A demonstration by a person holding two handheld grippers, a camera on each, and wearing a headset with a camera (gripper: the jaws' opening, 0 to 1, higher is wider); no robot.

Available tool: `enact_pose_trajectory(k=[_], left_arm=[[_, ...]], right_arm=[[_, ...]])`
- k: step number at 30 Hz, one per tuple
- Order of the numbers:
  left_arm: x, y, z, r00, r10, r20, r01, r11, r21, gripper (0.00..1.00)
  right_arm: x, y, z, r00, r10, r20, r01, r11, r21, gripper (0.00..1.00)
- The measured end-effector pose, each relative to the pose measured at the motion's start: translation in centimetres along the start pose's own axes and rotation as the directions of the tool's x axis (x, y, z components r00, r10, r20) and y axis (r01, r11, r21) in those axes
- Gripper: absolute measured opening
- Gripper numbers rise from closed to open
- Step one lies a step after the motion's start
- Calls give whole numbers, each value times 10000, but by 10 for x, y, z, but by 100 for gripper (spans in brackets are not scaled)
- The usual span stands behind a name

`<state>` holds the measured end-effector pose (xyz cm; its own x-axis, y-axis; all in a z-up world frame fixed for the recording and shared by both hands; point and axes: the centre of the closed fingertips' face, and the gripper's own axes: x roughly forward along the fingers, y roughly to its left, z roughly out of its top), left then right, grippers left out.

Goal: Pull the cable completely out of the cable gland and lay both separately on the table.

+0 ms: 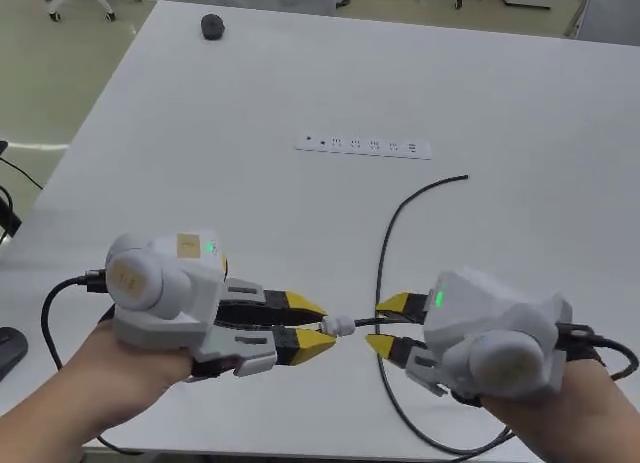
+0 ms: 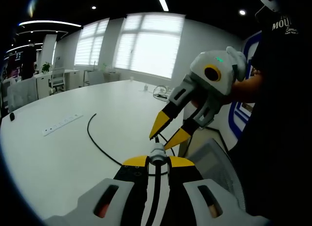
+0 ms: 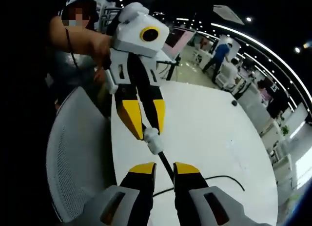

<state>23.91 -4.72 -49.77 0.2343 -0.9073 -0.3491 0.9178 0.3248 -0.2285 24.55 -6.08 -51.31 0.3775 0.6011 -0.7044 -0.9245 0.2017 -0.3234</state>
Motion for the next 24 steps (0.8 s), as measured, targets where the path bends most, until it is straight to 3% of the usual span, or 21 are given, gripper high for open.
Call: enact_pose_trajectory(k=[14, 19, 24], left_arm=[[1, -4, -1, 10000, -60, -30, 60, 9999, 85, 15], [2, -5, -1, 10000, -65, -53, 66, 9999, 90, 15], [1, -4, -1, 10000, -14, -35, 14, 9999, 126, 15]], right_arm=[[0, -1, -1, 9999, -69, -123, 72, 9997, 232, 2], [0, 1, -5, 9999, 29, -131, -15, 9945, 1043, 1], [-1, -6, -15, 9995, -186, -268, 225, 9877, 1545, 1]])
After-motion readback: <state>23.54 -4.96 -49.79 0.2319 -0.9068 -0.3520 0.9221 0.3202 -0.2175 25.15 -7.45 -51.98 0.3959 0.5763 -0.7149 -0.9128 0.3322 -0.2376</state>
